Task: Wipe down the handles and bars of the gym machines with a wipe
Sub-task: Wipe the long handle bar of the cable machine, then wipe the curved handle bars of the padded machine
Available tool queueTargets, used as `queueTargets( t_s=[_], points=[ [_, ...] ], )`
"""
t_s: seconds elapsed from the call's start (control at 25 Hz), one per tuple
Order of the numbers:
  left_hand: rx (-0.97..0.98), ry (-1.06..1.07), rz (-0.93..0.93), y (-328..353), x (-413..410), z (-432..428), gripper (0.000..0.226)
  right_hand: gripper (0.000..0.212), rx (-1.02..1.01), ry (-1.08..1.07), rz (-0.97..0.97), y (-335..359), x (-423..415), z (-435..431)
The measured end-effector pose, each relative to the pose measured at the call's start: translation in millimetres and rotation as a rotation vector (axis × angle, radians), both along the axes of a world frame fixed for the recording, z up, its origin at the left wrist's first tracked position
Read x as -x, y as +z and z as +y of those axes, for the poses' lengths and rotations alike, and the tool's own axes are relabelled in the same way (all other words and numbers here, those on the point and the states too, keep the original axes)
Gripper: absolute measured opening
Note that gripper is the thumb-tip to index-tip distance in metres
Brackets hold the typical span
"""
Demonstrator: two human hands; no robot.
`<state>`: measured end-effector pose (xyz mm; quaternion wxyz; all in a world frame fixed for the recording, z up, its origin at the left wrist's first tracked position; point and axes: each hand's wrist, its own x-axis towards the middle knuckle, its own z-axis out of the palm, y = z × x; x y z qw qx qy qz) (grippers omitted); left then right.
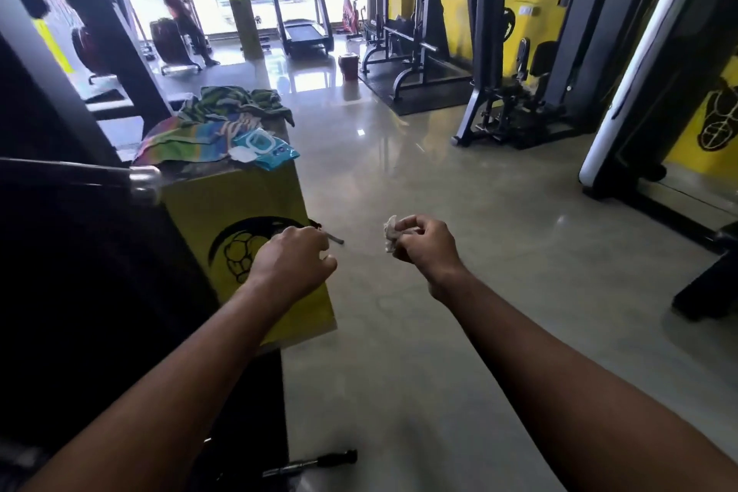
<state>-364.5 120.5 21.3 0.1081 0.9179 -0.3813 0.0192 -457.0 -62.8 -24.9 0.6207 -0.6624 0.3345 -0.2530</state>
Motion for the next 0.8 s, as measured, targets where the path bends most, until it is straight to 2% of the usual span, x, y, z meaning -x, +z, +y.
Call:
queueTargets(
  t_s=[0.08, 0.16, 0.32, 0.48, 0.6, 0.8],
  points=[
    [-0.014, 0.028, 0.001, -2, -17, -35, 0.014, 0.014, -0.029, 0.014, -0.004, 0, -18, -42],
    [-0.01, 0.043, 0.006, -4, -39, -66, 0.026, 0.009, -0.045, 0.032, 0.0, 1, -44, -77],
    [0.061, 0.082, 0.017, -11, -105, -133, 0.029, 0.01, 0.062, 0.149, -0.001, 1, -116, -144],
    [0.163, 0.125, 0.007, -6, -200, -213, 0.032, 0.027, 0.219, 0.183, 0.036, 14, -214, -230],
    [0.181, 0.168, 0.024, 7, -267, -266, 0.034, 0.018, 0.262, 0.226, 0.042, 30, -292, -288],
    [0.122, 0.261, 0.07, -2, -385, -340, 0.034, 0.022, 0.373, 0.314, 0.053, 23, -430, -378]
  ],
)
